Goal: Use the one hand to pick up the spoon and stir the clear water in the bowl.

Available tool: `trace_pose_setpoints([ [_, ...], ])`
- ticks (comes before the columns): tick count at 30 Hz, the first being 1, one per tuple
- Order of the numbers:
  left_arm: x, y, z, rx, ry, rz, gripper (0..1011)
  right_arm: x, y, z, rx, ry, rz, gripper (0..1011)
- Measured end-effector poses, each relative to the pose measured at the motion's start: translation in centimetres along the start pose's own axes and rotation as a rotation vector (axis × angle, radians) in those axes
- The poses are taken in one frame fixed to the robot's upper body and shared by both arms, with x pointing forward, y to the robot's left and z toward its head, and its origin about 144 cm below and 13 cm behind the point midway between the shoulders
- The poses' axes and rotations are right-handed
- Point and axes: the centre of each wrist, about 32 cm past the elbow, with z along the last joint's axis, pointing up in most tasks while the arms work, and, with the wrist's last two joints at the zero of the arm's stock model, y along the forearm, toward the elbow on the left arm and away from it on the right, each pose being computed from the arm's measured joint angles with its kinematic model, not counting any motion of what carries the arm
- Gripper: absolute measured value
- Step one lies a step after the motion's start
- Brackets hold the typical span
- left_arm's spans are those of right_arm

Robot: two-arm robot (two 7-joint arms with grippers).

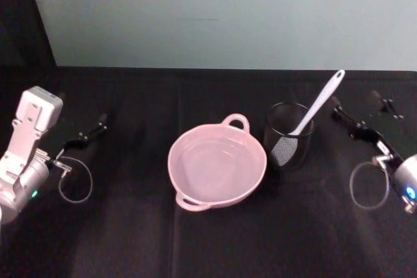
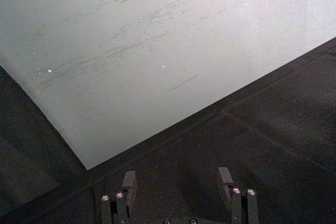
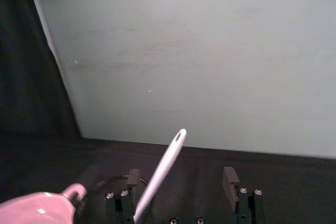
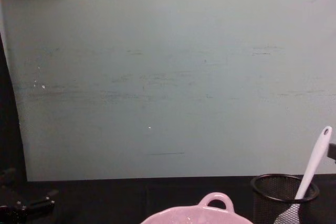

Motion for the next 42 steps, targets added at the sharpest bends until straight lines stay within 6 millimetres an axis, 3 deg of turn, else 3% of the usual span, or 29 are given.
trace_pose_setpoints([
  [10, 0.0, 0.0, 0.0, 0.000, 0.000, 0.000, 1011, 1.6, 3.2, 0.4, -0.032, 0.410, 0.070, 1002],
  [18, 0.0, 0.0, 0.0, 0.000, 0.000, 0.000, 1011, 2.9, 4.5, 0.6, -0.088, 0.702, 0.092, 1002],
  [37, 0.0, 0.0, 0.0, 0.000, 0.000, 0.000, 1011, 2.6, 5.4, 0.6, -0.080, 0.664, 0.161, 998],
  [42, 0.0, 0.0, 0.0, 0.000, 0.000, 0.000, 1011, 2.9, 5.5, 0.4, -0.065, 0.651, 0.170, 886],
])
